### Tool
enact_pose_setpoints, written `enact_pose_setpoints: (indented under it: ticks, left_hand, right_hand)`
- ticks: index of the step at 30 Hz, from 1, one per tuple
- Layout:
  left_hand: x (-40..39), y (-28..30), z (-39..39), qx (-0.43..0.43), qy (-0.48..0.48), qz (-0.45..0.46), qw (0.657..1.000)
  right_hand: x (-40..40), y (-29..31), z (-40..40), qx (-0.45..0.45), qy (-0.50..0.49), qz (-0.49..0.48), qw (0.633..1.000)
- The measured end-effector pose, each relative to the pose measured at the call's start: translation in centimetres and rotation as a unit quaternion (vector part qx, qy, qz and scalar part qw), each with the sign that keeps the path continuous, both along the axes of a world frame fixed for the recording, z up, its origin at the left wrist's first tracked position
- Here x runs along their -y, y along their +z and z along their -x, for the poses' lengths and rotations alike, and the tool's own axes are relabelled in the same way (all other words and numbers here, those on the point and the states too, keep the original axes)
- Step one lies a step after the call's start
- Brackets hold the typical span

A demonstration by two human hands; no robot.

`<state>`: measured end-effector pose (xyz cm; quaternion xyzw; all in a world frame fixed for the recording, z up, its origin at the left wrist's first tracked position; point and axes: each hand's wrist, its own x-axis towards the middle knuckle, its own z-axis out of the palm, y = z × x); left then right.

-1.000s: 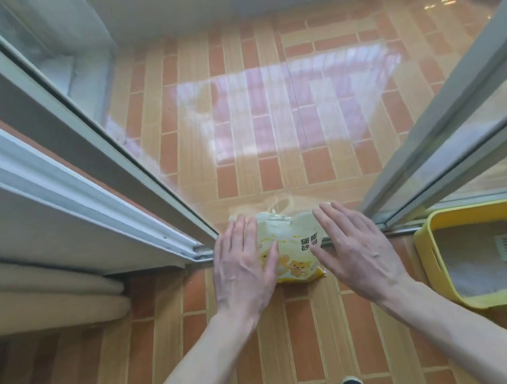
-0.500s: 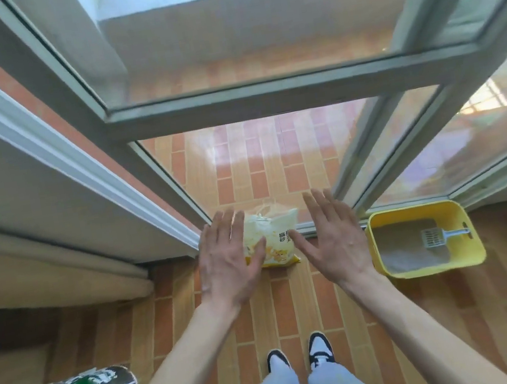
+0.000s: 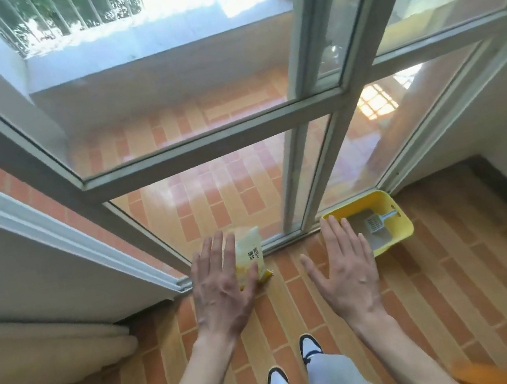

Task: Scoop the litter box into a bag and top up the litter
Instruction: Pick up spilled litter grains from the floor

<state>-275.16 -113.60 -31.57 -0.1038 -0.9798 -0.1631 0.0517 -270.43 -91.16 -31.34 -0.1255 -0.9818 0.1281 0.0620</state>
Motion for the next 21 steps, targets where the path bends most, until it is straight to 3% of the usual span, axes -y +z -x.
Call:
enact_pose_setpoints:
  ticks: [7, 21]
  left_hand:
    - [-5.4, -0.4, -1.0, 0.013, -0.147, 0.002, 0.989]
    - [-22.7, 1.5, -6.7, 0.005, -0.335, 0.023, 0.942]
  right_hand:
    - [-3.1, 1.4, -5.5, -0.019, -0.136, -0.008, 0.99]
    - [-14.8, 2.3, -20.3, -0.045, -0.352, -0.013, 0.935]
